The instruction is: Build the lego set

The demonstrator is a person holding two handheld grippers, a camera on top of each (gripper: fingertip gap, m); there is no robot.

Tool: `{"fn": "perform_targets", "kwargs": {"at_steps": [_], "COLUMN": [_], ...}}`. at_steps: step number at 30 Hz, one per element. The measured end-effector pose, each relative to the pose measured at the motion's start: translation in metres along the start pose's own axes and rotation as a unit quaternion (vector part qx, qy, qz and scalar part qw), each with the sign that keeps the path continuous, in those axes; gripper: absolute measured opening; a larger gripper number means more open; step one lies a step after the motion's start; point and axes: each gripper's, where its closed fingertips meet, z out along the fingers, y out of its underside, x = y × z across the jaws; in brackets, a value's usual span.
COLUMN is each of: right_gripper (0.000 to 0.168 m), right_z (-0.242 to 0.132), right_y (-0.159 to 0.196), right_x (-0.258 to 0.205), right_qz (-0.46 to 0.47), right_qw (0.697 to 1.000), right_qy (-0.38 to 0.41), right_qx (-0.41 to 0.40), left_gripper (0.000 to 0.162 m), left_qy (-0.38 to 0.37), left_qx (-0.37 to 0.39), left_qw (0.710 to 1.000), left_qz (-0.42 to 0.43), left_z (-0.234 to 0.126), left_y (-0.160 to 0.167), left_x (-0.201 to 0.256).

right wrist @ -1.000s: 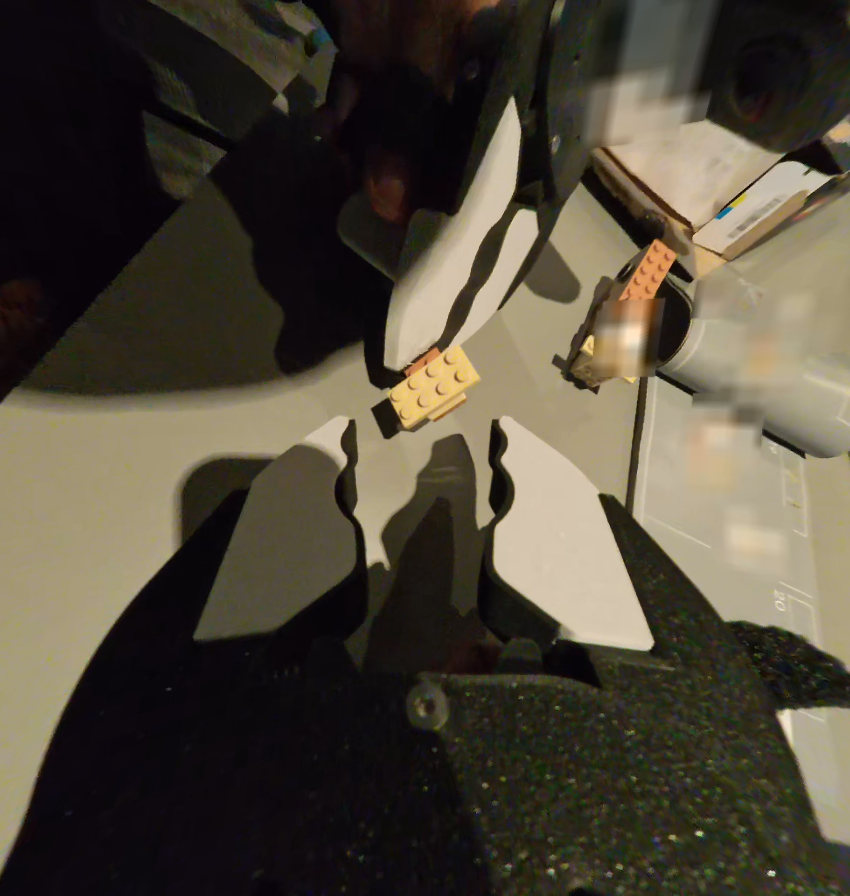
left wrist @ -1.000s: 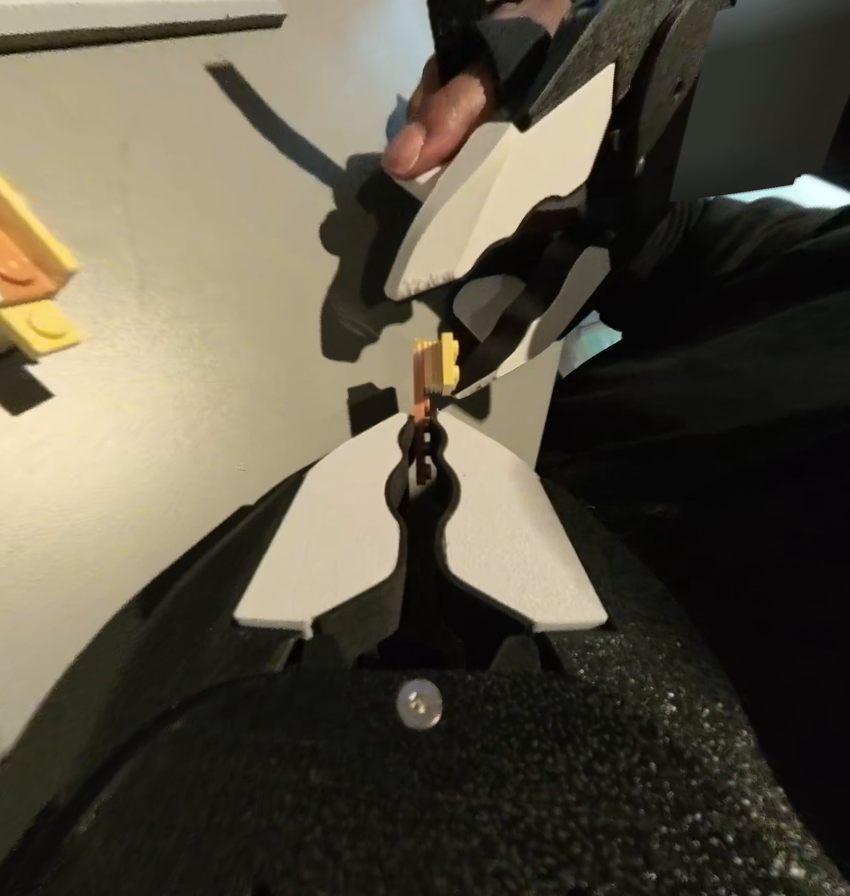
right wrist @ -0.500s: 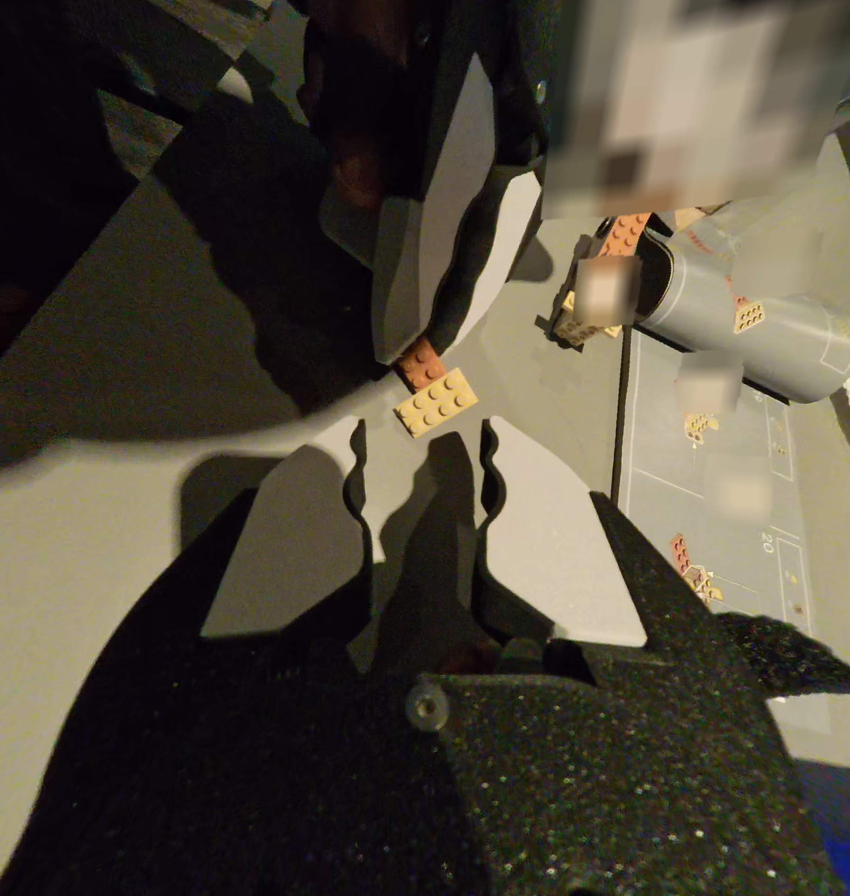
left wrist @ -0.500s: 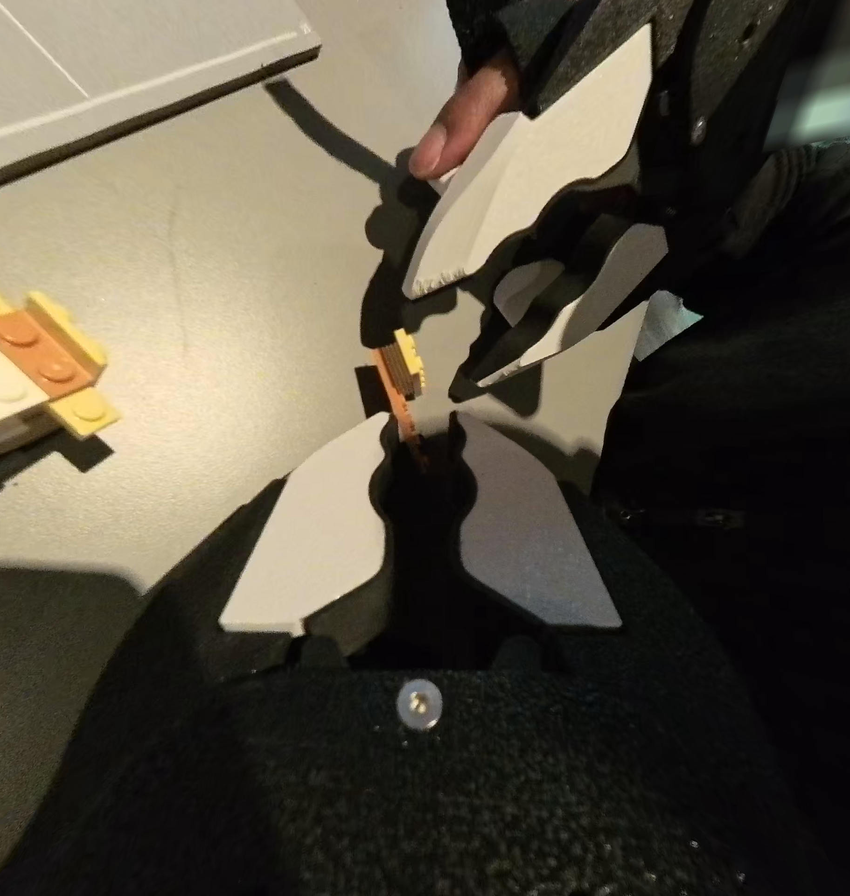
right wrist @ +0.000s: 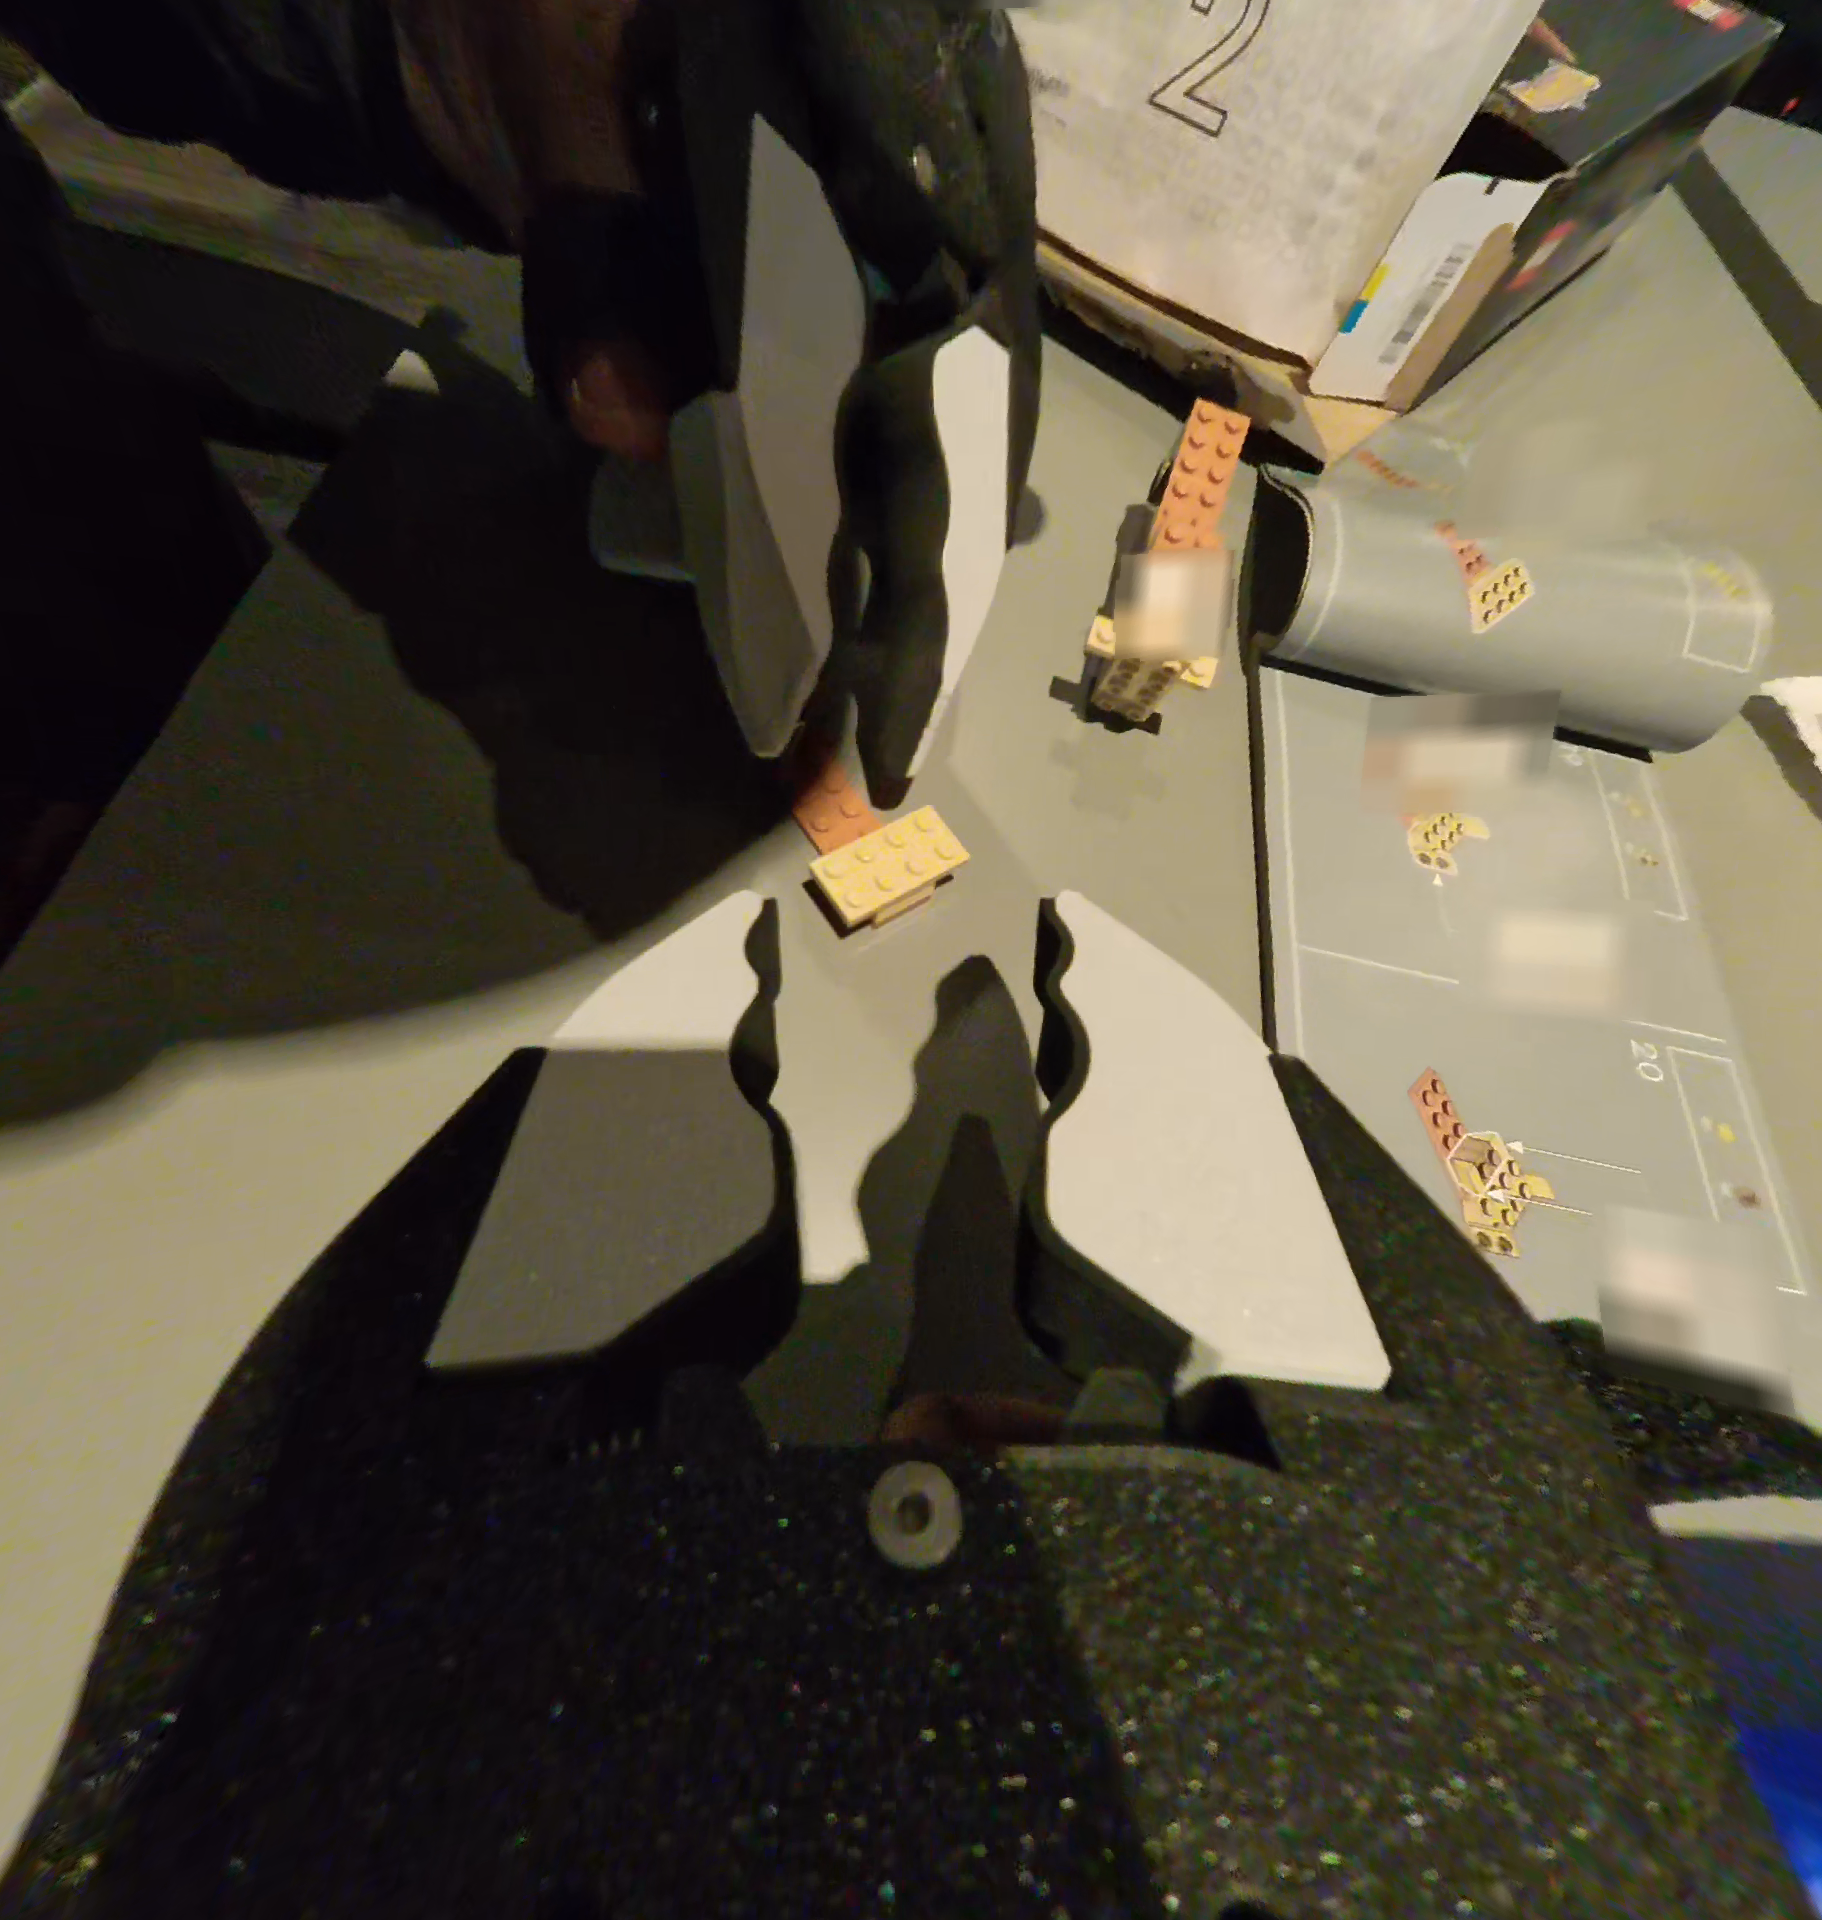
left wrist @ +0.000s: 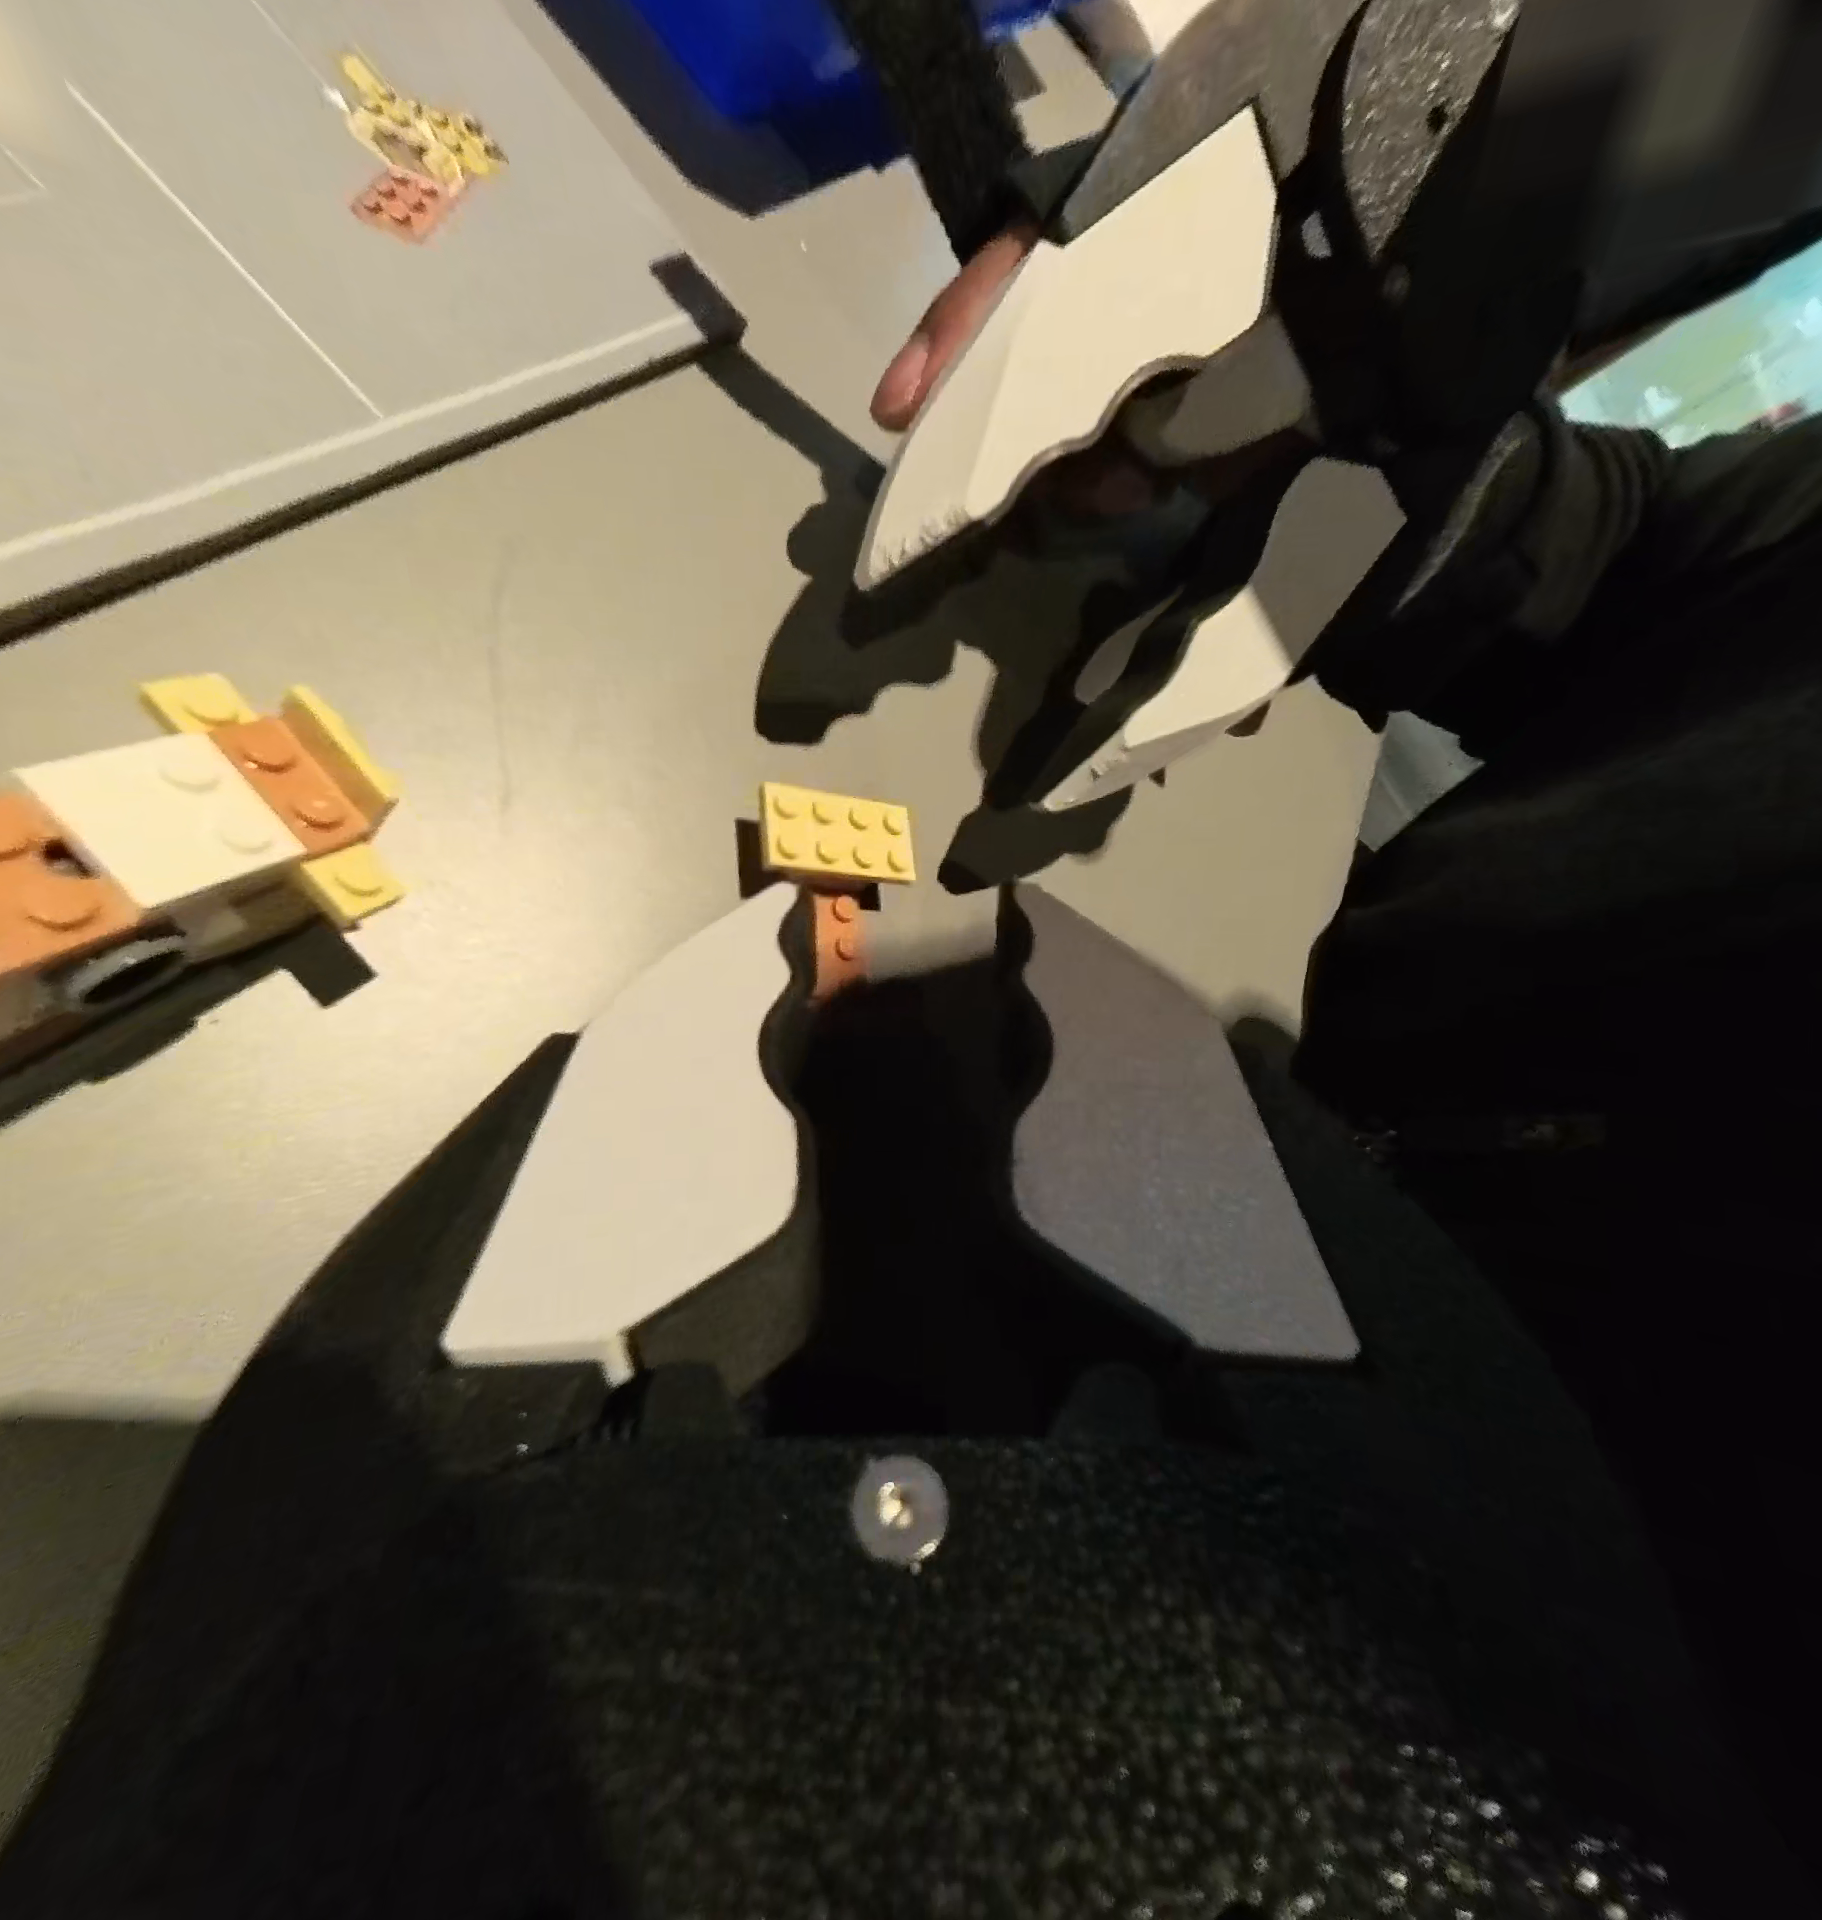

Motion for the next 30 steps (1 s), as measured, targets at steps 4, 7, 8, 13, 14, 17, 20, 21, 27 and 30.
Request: {"fn": "perform_targets", "kwargs": {"at_steps": [4,7,8,13,14,17,20,21,27,30], "right_gripper": [0.046,0.045,0.045,0.045,0.045,0.046,0.045,0.045,0.04,0.039], "right_z": [-0.001,-0.002,-0.002,-0.007,-0.008,-0.014,-0.018,-0.02,-0.025,-0.025], "right_y": [0.0,-0.001,-0.002,-0.006,-0.007,-0.016,-0.026,-0.028,-0.031,-0.031], "right_x": [0.001,0.002,0.003,0.013,0.017,0.022,0.026,0.028,0.037,0.038], "right_qz": [0.006,0.011,0.014,0.047,0.062,0.107,0.15,0.16,0.2,0.208], "right_qw": [1.0,1.0,1.0,0.998,0.997,0.99,0.98,0.978,0.965,0.963], "right_qy": [0.0,0.002,0.003,0.026,0.035,0.037,0.038,0.039,0.042,0.039], "right_qx": [0.003,0.007,0.01,0.032,0.037,0.079,0.121,0.131,0.163,0.166], "left_gripper": [0.033,0.032,0.032,0.03,0.03,0.03,0.029,0.029,0.024,0.021], "left_qy": [0.0,0.002,0.003,-0.005,-0.007,-0.014,-0.016,-0.015,-0.053,-0.064], "left_qx": [0.024,0.057,0.073,0.197,0.222,0.282,0.322,0.335,0.375,0.407], "left_qw": [1.0,0.997,0.996,0.97,0.962,0.939,0.923,0.916,0.905,0.895], "left_qz": [0.017,0.045,0.059,0.143,0.158,0.194,0.212,0.219,0.194,0.173], "left_z": [-0.005,-0.012,-0.015,-0.04,-0.044,-0.055,-0.061,-0.063,-0.072,-0.082], "left_y": [-0.006,-0.015,-0.02,-0.053,-0.059,-0.071,-0.078,-0.081,-0.095,-0.1], "left_x": [0.001,0.003,0.004,0.009,0.009,0.008,0.007,0.008,-0.008,-0.016]}}
